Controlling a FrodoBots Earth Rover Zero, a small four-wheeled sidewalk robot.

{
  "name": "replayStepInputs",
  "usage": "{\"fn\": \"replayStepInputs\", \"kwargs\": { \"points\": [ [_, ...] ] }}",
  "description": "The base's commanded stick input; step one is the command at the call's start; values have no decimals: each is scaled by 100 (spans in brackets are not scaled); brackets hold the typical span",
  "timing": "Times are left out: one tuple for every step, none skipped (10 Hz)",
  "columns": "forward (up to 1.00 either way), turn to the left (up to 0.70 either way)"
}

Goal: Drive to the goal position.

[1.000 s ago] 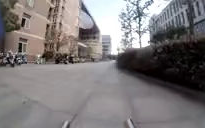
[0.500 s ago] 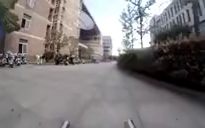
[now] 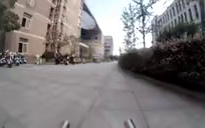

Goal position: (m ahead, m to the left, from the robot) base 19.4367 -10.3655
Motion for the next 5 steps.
{"fn": "replayStepInputs", "kwargs": {
  "points": [
    [70, 0],
    [70, 0],
    [70, 0],
    [70, 0],
    [70, 0]
  ]
}}
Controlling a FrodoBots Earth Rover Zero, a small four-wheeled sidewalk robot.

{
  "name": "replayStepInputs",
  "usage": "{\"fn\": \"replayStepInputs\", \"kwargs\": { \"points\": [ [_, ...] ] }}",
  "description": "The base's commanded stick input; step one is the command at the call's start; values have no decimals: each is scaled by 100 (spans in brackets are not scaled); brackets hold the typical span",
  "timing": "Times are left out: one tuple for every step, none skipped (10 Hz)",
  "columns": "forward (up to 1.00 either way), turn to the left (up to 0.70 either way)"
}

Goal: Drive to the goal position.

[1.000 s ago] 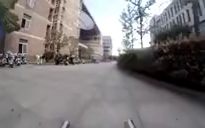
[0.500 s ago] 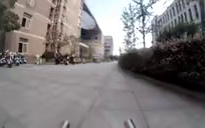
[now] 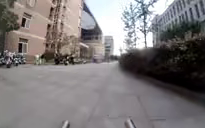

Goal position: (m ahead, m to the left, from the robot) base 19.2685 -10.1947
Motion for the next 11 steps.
{"fn": "replayStepInputs", "kwargs": {
  "points": [
    [70, 0],
    [70, 0],
    [70, -1],
    [70, -14],
    [70, -14],
    [70, -14],
    [70, -14],
    [70, -14],
    [70, -8],
    [70, -1],
    [70, 0]
  ]
}}
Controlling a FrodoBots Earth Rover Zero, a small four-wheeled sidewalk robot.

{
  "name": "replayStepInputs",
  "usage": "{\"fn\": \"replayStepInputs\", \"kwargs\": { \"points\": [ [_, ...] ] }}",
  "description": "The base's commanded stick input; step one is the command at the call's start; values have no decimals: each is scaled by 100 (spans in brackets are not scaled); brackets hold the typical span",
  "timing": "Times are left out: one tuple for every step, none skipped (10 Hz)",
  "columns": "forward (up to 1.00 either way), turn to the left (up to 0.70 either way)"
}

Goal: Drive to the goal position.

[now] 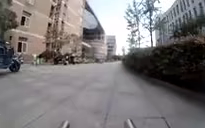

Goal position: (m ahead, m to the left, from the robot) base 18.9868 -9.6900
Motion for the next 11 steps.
{"fn": "replayStepInputs", "kwargs": {
  "points": [
    [70, 0],
    [70, 0],
    [70, 0],
    [70, 0],
    [70, 0],
    [70, 0],
    [70, 0],
    [70, 0],
    [70, 0],
    [70, 0],
    [70, 0]
  ]
}}
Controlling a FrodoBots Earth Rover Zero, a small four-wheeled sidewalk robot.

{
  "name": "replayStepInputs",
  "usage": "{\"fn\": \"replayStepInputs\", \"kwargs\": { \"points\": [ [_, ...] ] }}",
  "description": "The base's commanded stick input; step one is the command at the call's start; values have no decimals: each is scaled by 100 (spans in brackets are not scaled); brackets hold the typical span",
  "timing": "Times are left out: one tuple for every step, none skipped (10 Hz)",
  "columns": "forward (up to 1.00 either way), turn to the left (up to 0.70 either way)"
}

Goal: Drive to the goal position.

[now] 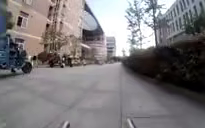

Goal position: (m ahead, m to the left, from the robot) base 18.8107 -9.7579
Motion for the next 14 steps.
{"fn": "replayStepInputs", "kwargs": {
  "points": [
    [70, 0],
    [70, 0],
    [70, 0],
    [70, 0],
    [70, 0],
    [70, 0],
    [70, 0],
    [70, 0],
    [70, -13],
    [70, -14],
    [70, -14],
    [70, -14],
    [70, -14],
    [70, -14]
  ]
}}
